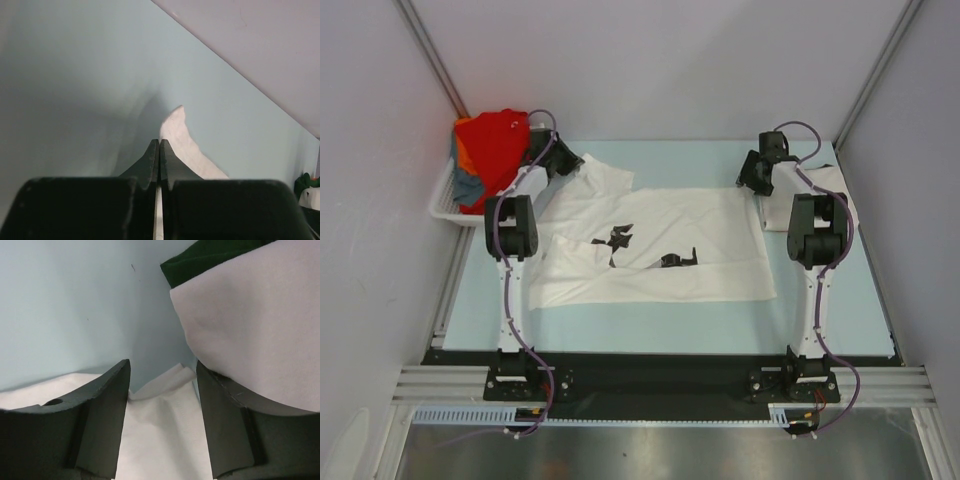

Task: Fold and stack the t-shirts
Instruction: Fold the tshirt

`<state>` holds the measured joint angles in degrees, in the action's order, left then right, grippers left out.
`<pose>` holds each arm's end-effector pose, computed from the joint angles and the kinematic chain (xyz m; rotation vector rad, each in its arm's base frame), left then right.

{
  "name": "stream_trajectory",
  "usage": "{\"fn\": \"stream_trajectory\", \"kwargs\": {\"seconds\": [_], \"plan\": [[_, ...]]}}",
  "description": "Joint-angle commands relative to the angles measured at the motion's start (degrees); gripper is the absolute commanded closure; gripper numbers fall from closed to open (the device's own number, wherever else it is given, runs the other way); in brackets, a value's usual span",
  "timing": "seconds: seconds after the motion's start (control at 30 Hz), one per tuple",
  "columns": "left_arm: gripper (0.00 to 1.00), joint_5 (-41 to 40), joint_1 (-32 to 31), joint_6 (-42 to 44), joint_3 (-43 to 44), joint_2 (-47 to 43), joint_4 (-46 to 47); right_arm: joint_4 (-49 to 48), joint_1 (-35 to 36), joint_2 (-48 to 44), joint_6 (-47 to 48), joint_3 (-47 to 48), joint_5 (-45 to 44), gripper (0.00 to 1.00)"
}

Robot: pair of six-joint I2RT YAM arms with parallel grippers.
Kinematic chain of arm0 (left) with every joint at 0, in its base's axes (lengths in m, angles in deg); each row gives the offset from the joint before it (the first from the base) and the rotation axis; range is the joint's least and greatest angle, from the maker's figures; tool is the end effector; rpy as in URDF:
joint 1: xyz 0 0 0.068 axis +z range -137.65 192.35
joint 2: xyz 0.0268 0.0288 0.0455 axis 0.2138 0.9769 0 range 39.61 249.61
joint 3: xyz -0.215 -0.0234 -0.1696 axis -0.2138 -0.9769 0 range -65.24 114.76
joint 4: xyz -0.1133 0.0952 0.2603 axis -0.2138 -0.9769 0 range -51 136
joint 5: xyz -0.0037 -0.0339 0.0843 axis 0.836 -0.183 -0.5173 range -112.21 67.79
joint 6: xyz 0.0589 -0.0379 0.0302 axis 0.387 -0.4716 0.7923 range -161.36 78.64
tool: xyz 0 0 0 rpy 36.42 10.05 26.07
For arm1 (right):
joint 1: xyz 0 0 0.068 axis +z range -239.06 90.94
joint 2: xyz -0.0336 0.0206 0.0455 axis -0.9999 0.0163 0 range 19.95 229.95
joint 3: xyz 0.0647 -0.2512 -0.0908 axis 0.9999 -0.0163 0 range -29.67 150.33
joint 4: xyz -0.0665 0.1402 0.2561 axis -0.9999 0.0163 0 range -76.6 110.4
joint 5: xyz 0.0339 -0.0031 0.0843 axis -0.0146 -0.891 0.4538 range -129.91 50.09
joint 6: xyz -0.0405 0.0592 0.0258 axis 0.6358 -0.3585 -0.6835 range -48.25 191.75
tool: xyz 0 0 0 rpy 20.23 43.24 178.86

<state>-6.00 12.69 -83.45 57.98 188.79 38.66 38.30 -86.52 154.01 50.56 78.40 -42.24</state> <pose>0.6450 -0.0143 0.1041 -0.6412 2.1209 -0.7186 0.5747 0.0229 0.1262 0.4164 2.4271 0.1308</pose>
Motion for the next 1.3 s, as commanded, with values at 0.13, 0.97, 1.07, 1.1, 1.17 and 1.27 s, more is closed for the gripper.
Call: {"fn": "stream_trajectory", "kwargs": {"seconds": [0.13, 0.97, 1.07, 1.1, 1.17, 1.27], "plan": [[1.0, -1.1, 2.4, -0.8, 1.5, -3.5, 1.4, -0.9, -3.9, 2.1, -2.4, 1.2, 8.1, 0.38], [1.0, -2.8, 2.6, 0.7, -1.8, -6.8, 0.4, -9.9, -11.3, -2.4, -6.8, -10.7, 24.2, 0.46], [1.0, -2.7, 2.6, 0.7, -1.7, -6.9, 0.5, -13.0, -12.7, -2.9, -8.2, -12.8, 27.8, 0.46], [1.0, -2.6, 2.6, 0.7, -1.6, -6.8, 0.5, -14.5, -13.2, -3.2, -8.5, -13.3, 28.6, 0.5], [1.0, -2.4, 2.6, 0.6, -1.6, -6.9, 0.4, -15.6, -13.4, -3.5, -9.0, -14.4, 30.4, 0.53], [1.0, -2.4, 2.5, 0.7, -1.7, -7.0, 0.4, -17.3, -13.3, -4.2, -8.8, -15.3, 31.7, 0.55]]}}
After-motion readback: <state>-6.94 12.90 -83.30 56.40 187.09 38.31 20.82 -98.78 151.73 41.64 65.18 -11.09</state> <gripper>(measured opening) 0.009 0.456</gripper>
